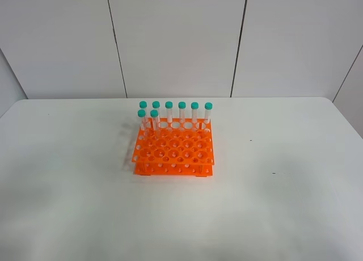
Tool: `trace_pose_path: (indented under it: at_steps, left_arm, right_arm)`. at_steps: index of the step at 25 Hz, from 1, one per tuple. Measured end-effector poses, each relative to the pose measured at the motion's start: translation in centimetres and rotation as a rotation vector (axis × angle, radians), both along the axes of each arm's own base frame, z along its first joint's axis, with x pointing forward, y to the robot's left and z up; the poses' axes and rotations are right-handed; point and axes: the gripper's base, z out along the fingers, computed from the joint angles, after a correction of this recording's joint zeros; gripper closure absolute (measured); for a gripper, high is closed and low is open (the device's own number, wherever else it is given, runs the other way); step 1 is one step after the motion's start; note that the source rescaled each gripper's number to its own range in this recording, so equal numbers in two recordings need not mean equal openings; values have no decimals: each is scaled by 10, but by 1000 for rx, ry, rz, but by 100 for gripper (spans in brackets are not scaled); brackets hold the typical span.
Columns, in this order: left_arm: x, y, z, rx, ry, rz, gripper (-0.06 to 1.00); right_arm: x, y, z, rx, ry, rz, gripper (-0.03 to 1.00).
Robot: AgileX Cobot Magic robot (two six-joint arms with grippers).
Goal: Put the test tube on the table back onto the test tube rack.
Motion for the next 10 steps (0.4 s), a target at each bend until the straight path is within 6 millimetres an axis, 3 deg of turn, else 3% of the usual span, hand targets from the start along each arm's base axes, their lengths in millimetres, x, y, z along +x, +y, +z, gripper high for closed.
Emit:
trace_pose_path:
  at_steps: [10]
  left_arm:
    - [0, 0, 0, 0, 0, 0, -4]
  right_arm:
    - [0, 0, 0, 0, 0, 0, -3]
